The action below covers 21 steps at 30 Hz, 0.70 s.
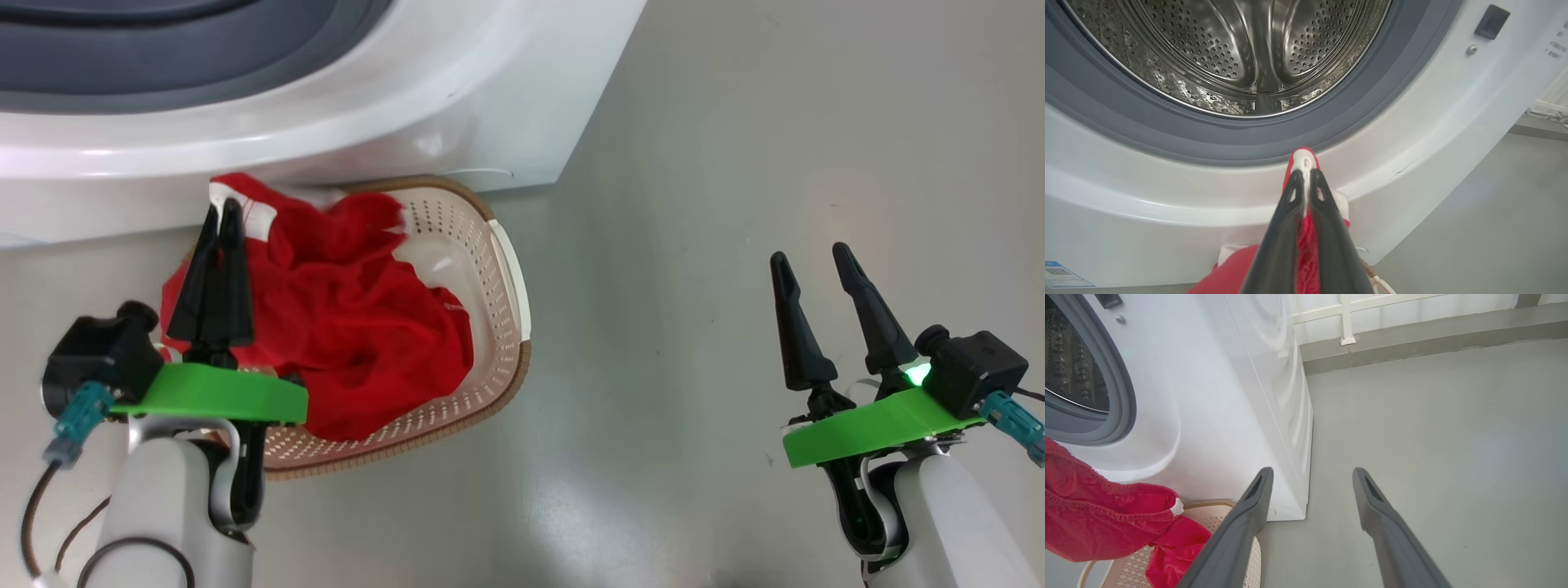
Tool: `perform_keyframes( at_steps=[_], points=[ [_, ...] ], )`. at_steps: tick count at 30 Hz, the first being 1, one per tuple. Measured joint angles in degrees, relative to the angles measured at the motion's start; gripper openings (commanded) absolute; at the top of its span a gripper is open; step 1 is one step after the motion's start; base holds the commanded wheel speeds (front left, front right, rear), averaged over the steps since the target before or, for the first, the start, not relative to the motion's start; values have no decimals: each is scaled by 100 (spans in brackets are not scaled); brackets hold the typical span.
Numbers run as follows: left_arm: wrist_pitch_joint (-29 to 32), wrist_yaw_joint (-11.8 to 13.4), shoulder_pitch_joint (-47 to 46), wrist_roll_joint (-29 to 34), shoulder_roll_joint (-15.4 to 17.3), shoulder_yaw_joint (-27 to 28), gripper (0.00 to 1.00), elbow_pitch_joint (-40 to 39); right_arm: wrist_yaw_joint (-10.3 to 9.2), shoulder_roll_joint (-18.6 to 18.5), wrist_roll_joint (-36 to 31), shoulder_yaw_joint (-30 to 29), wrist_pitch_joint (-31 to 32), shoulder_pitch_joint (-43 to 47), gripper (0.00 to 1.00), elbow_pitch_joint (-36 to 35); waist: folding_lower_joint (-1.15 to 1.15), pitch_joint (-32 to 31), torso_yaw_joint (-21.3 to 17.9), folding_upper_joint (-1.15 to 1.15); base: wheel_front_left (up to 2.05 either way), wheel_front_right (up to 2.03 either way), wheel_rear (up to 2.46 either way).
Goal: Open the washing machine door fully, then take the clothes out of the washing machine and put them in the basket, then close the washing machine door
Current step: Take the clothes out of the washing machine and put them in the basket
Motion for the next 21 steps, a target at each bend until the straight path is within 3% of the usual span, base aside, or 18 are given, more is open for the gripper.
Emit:
perform_keyframes(
  at_steps=[21],
  points=[
    [2, -98, -953, 20, 11, -67, 0, 2481, 0, -1, 36, 97, 0, -249, 100, -75, 0, 770, -153, 0, 0, 0, 0]
  ],
)
